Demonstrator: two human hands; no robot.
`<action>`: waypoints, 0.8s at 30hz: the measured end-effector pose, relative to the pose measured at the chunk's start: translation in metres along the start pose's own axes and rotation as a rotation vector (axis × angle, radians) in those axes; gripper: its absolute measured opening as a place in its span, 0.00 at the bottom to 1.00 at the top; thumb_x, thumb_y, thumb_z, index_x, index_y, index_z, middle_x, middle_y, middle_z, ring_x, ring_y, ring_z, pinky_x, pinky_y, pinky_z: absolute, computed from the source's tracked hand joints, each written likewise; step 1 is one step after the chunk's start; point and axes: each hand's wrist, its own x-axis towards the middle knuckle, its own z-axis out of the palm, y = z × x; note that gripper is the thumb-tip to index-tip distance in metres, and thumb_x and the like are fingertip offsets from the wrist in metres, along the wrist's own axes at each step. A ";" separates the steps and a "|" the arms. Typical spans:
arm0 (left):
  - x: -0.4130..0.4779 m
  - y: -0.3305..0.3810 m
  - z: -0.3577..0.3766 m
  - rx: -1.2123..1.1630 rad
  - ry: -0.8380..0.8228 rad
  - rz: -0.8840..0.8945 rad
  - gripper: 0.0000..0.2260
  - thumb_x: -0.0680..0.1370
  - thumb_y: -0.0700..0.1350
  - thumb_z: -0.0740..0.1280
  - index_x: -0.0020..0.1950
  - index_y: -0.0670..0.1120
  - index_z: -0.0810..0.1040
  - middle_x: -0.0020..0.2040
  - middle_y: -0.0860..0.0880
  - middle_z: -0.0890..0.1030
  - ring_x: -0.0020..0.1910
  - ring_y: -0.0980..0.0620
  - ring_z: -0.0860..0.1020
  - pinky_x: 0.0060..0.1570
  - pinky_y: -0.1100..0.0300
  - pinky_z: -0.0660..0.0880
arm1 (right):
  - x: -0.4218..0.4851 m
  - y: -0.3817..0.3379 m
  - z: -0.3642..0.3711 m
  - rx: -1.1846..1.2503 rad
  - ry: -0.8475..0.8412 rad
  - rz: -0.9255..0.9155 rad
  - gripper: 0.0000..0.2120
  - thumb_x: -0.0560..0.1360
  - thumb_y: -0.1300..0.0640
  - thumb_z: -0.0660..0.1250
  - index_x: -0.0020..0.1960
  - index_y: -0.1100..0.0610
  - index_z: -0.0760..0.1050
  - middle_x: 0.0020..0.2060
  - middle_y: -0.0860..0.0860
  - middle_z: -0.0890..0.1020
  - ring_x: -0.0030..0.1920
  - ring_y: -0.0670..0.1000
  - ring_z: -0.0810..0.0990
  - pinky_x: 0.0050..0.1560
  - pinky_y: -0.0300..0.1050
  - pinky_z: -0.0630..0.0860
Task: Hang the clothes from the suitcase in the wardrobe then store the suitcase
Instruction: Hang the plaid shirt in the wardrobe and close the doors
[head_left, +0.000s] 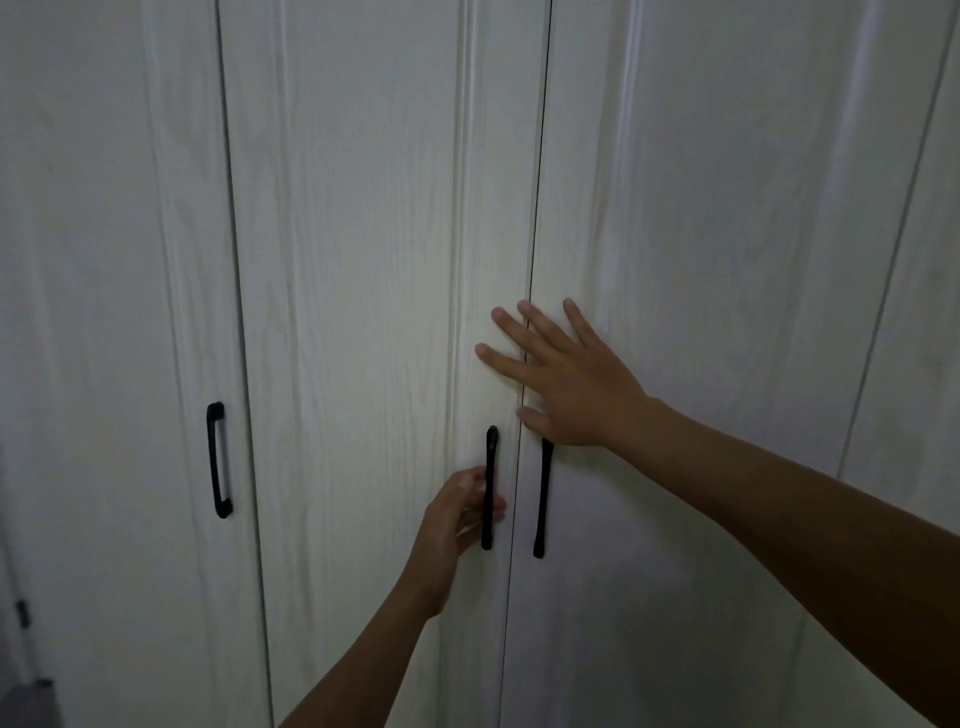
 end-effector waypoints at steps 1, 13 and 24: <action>0.001 -0.001 0.000 0.008 0.006 -0.003 0.18 0.86 0.52 0.55 0.67 0.47 0.78 0.55 0.42 0.85 0.57 0.42 0.83 0.62 0.49 0.78 | 0.001 0.000 0.002 0.004 -0.001 0.000 0.41 0.77 0.36 0.60 0.83 0.45 0.44 0.82 0.54 0.41 0.82 0.58 0.41 0.77 0.69 0.44; -0.049 0.011 -0.048 0.046 0.032 -0.148 0.25 0.86 0.57 0.50 0.66 0.44 0.80 0.61 0.45 0.84 0.61 0.43 0.82 0.64 0.44 0.77 | 0.005 -0.017 -0.016 0.306 -0.044 0.098 0.38 0.76 0.42 0.60 0.82 0.48 0.54 0.83 0.54 0.45 0.82 0.59 0.40 0.80 0.60 0.39; -0.171 0.036 -0.217 0.008 0.282 -0.186 0.23 0.86 0.55 0.53 0.66 0.41 0.80 0.60 0.41 0.84 0.61 0.40 0.82 0.66 0.42 0.75 | 0.041 -0.163 -0.056 1.422 -0.105 0.295 0.21 0.78 0.40 0.67 0.71 0.40 0.73 0.65 0.43 0.78 0.64 0.47 0.77 0.66 0.47 0.73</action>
